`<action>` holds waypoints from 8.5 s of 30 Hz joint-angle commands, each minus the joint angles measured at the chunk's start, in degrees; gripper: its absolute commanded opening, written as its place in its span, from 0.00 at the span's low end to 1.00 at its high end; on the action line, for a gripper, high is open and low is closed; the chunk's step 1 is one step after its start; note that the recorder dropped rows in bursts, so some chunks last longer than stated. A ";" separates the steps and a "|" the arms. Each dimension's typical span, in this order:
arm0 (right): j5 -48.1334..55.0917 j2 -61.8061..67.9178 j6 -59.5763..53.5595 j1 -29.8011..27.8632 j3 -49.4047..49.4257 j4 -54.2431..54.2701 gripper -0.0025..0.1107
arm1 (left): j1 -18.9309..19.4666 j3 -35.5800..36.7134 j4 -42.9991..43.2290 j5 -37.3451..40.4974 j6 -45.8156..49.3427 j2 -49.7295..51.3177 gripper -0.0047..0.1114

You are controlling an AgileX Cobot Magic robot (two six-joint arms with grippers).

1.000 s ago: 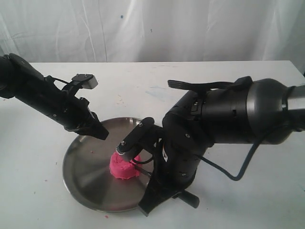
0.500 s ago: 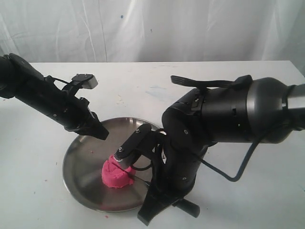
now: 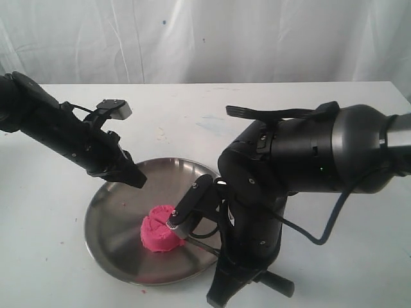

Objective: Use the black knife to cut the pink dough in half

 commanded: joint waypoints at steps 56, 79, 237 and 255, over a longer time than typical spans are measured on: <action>0.78 1.95 2.30 -0.14 -3.51 -7.90 0.02 | 0.17 0.37 -1.71 1.19 -0.20 -0.69 0.12; -0.85 -5.64 9.54 -0.22 -3.51 -9.65 0.02 | 0.17 0.37 4.51 1.78 -8.56 -14.98 0.12; -35.72 -98.38 3.74 -30.87 58.71 15.83 0.02 | -7.09 68.43 40.69 -31.98 -59.03 -106.65 0.12; -35.72 -98.38 3.74 -30.87 58.71 15.83 0.02 | -6.70 69.14 40.09 -28.99 -56.26 -109.96 0.12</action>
